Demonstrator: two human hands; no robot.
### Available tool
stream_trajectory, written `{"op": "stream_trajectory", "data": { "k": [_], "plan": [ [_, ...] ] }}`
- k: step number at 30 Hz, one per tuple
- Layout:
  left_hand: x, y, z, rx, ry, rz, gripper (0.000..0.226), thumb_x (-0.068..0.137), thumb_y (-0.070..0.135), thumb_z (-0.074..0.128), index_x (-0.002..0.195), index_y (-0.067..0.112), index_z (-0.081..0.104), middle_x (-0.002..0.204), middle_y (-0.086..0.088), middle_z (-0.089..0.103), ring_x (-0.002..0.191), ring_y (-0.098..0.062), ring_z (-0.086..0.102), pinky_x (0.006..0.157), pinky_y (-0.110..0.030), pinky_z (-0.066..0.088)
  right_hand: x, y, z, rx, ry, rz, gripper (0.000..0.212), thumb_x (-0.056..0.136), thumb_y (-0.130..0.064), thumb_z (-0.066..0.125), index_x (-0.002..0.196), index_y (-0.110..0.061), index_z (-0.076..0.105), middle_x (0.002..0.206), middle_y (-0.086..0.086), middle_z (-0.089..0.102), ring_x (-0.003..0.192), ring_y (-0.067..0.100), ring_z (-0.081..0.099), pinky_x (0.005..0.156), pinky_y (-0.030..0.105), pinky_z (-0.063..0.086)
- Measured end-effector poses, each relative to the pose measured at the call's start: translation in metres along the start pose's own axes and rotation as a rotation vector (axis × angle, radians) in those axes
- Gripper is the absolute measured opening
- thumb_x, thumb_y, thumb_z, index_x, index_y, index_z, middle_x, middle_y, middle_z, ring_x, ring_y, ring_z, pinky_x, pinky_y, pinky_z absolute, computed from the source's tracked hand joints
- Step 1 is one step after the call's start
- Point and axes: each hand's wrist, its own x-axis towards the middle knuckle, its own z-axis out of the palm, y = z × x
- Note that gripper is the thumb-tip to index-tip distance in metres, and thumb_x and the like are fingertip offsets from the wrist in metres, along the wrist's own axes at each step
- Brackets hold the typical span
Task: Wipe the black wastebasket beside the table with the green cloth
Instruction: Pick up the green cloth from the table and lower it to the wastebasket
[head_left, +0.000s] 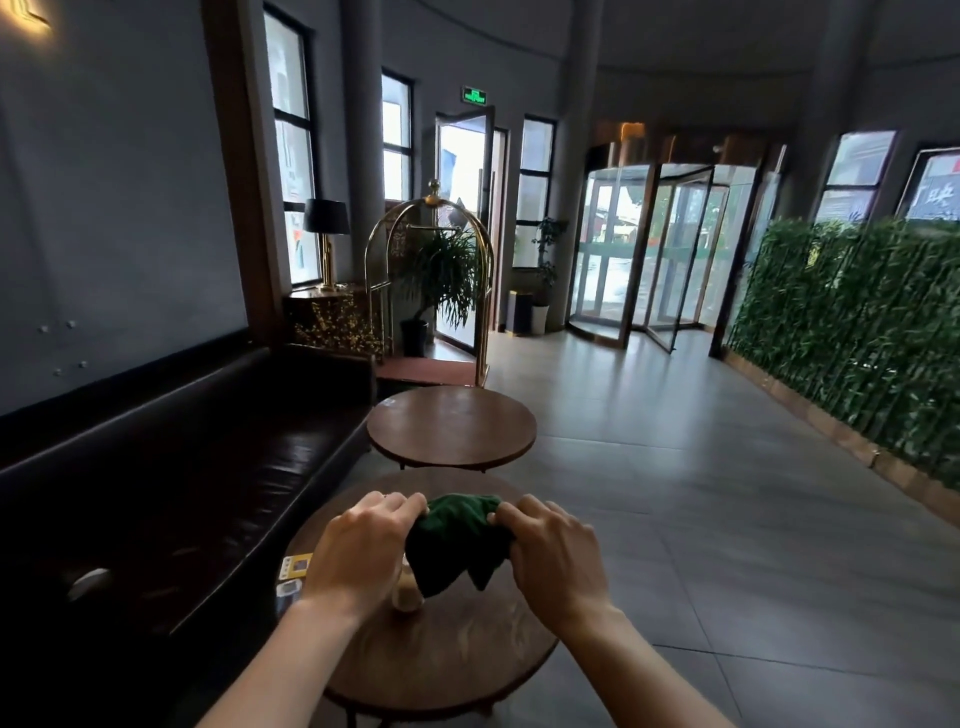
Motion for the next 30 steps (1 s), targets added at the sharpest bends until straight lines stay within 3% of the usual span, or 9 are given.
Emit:
{"op": "stream_trajectory", "data": {
  "k": [6, 14, 26, 30],
  "plan": [
    [-0.007, 0.022, 0.012, 0.018, -0.025, -0.009, 0.035, 0.077, 0.004, 0.070, 0.106, 0.023, 0.070, 0.089, 0.009, 0.072, 0.091, -0.020, 0.069, 0.063, -0.038, 0.058, -0.014, 0.021, 0.006, 0.031, -0.003, -0.006, 0.030, 0.088, -0.015, 0.071, 0.110, -0.036, 0.067, 0.095, -0.010, 0.066, 0.082, 0.019, 0.067, 0.055, 0.030, 0.041],
    [-0.043, 0.035, 0.054, 0.045, -0.099, -0.030, 0.034, 0.084, 0.003, 0.066, 0.112, 0.022, 0.071, 0.096, 0.008, 0.074, 0.084, -0.020, 0.068, 0.063, -0.039, 0.059, -0.058, 0.036, 0.044, 0.081, -0.100, 0.008, 0.031, 0.092, -0.016, 0.067, 0.116, -0.036, 0.065, 0.100, -0.010, 0.065, 0.088, 0.018, 0.065, 0.060, 0.039, 0.056],
    [-0.116, 0.027, 0.116, 0.001, -0.274, -0.070, 0.032, 0.078, 0.000, 0.070, 0.104, 0.020, 0.071, 0.088, 0.004, 0.072, 0.080, -0.024, 0.067, 0.054, -0.039, 0.058, -0.132, 0.027, 0.113, 0.115, -0.234, 0.003, 0.036, 0.075, -0.014, 0.085, 0.101, -0.032, 0.069, 0.085, -0.009, 0.063, 0.072, 0.018, 0.064, 0.043, 0.034, 0.046],
    [-0.141, 0.017, 0.139, 0.004, -0.306, -0.056, 0.043, 0.069, -0.005, 0.077, 0.104, 0.019, 0.072, 0.088, 0.005, 0.073, 0.079, -0.024, 0.069, 0.051, -0.037, 0.058, -0.152, 0.019, 0.137, 0.128, -0.246, 0.014, 0.036, 0.074, -0.013, 0.088, 0.098, -0.031, 0.069, 0.087, -0.010, 0.064, 0.073, 0.017, 0.063, 0.042, 0.032, 0.042]
  ]
}}
